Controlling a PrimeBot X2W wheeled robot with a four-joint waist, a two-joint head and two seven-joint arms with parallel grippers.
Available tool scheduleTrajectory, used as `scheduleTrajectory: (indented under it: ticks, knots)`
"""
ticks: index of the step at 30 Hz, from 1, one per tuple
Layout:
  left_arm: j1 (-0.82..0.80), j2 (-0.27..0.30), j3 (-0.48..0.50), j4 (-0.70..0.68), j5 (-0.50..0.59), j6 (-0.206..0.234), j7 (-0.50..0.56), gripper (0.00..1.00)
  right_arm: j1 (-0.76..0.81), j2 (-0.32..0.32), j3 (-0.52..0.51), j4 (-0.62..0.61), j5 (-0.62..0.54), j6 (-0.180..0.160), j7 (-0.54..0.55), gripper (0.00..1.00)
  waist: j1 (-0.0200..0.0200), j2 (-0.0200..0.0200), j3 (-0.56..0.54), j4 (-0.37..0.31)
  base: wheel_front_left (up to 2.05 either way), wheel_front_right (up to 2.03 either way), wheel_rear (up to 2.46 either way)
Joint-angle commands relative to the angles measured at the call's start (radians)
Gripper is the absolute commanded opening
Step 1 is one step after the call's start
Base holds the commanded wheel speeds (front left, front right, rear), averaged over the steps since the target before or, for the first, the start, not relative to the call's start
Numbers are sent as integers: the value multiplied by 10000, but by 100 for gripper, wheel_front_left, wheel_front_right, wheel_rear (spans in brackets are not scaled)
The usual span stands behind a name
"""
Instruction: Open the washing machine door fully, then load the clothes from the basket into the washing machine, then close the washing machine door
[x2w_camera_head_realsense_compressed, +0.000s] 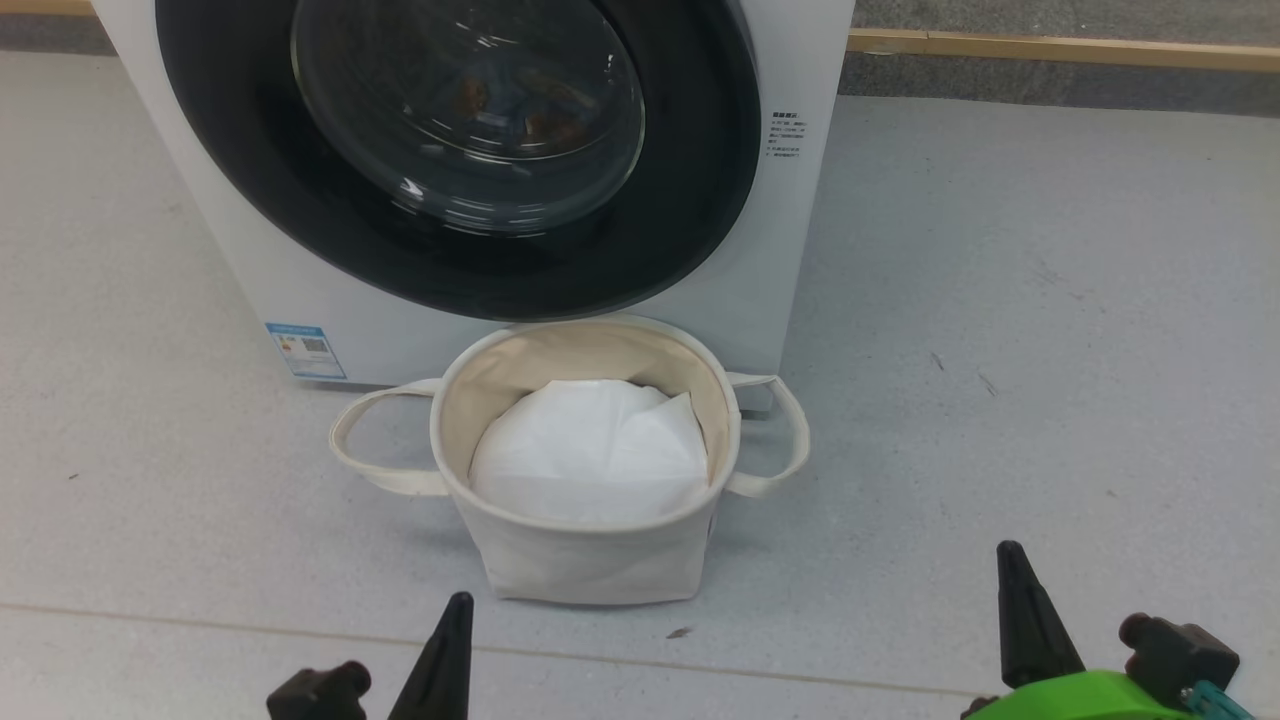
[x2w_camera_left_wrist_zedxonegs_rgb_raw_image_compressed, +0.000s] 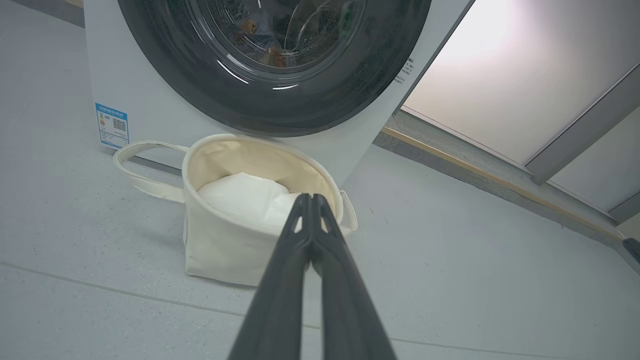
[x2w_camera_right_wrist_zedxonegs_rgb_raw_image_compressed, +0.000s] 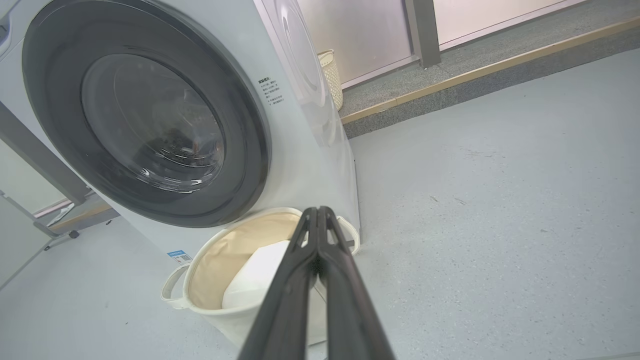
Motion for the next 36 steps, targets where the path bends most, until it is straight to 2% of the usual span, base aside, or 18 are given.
scheduleTrajectory:
  ticks: [1, 36]
  knots:
    - [-442, 88, 175, -349, -343, -54, 69, 0, -394, -138, -65, -270, 351, 0, 64, 0, -2, -1, -1, -9, 0, 0, 0]
    - [-604, 208, 1061, -522, -4263, -197, 970, 0, -841, -278, -436, 70, 4350, 0, 961, 0, -2, -1, -6, -185, 0, 0, 0]
